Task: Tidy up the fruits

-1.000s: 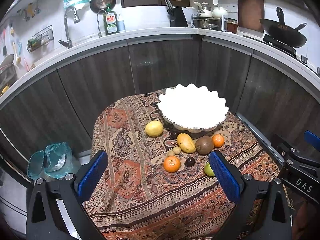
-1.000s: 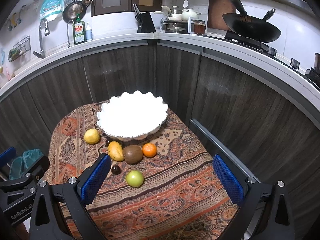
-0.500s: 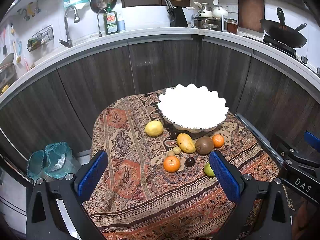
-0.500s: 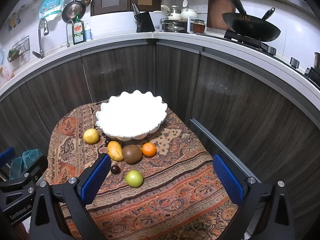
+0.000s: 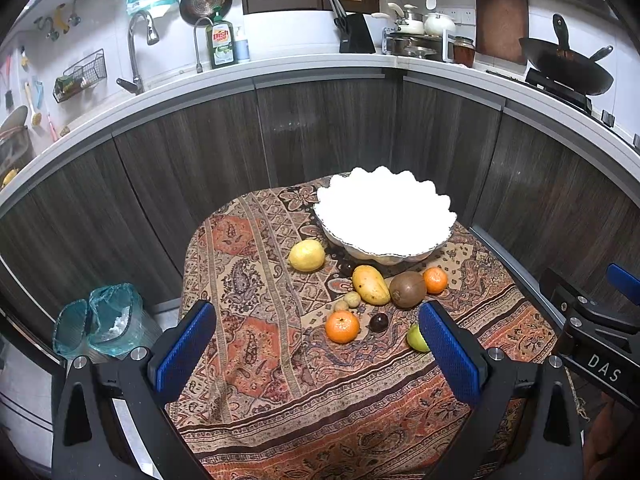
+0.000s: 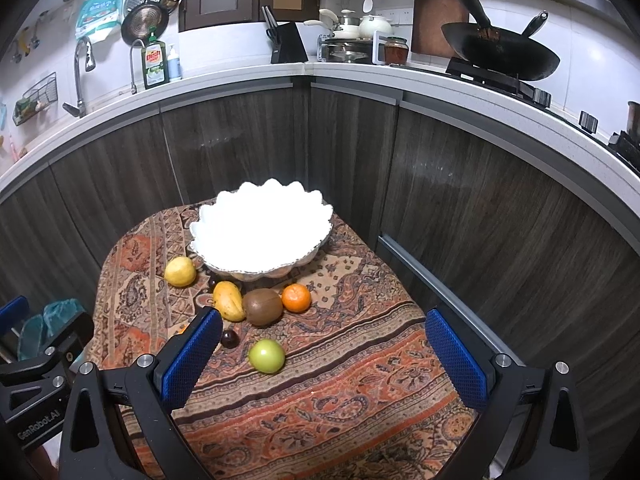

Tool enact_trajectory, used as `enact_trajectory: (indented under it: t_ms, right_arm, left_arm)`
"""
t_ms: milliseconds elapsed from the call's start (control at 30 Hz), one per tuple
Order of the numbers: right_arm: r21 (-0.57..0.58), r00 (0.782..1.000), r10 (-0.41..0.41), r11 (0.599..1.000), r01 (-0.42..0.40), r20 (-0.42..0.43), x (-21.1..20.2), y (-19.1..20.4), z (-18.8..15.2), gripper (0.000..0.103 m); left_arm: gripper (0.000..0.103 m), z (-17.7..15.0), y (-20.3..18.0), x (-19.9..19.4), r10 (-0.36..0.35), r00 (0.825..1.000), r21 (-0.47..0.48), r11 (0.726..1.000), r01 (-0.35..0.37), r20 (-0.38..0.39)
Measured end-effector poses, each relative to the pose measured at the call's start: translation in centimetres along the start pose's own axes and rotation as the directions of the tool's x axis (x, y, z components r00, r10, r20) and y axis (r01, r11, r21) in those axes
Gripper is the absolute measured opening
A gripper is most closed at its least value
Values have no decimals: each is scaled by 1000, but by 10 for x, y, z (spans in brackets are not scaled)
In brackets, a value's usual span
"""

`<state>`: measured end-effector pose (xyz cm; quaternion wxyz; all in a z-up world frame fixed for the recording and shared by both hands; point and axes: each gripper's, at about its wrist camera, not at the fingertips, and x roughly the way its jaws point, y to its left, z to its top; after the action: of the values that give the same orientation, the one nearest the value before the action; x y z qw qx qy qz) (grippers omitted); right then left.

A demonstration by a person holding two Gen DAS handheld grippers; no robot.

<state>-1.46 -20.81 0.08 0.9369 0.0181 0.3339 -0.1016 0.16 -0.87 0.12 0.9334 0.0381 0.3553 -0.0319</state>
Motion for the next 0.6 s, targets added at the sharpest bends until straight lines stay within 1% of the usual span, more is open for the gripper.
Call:
enact_trajectory:
  t_ms: [600]
  right_arm:
    - [-1, 1000, -5, 1000, 5, -10, 7, 1, -2, 103]
  left_arm:
    - [103, -7, 0, 11, 7, 1000, 2, 1000, -7, -15]
